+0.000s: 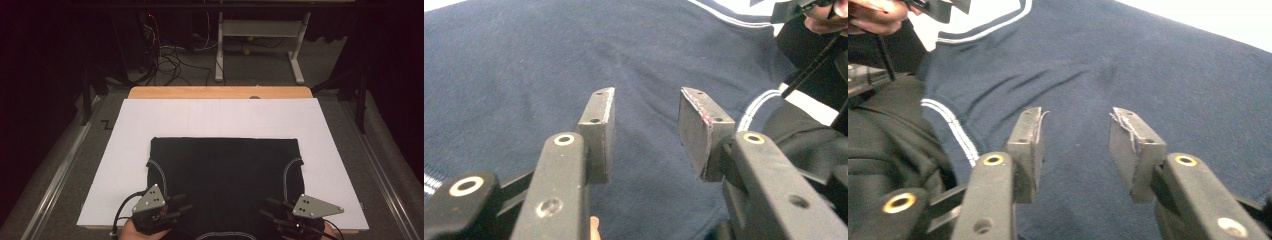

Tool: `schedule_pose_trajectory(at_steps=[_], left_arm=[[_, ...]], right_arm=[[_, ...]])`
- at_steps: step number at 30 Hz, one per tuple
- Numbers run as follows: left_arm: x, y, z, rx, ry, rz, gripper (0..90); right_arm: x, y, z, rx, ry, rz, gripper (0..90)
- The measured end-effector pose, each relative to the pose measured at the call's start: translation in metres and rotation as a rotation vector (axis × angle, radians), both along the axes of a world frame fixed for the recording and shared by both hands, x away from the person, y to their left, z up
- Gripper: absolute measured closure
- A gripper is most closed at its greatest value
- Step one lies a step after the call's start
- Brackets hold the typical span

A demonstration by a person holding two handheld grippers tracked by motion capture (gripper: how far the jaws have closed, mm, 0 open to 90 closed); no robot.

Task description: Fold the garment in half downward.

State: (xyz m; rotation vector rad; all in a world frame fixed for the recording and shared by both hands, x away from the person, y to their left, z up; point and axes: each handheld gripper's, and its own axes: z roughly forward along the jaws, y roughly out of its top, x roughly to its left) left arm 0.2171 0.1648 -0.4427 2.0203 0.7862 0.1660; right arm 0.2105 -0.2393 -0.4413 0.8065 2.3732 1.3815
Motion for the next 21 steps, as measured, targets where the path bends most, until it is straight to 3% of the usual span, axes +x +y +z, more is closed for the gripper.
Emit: schedule_pose_trajectory(at_steps=[11, 21], left_arm=[[0.013, 0.011, -0.011, -0.028, 0.045, 0.058, 39.3], [0.025, 0.019, -0.015, 0.008, 0.033, 0.099, 31.5]], right_arm=[[0.012, -0.007, -0.012, 0.021, 0.029, -0.073, 39.7], [0.020, -0.010, -0.017, 0.023, 0.019, -0.139, 27.9]])
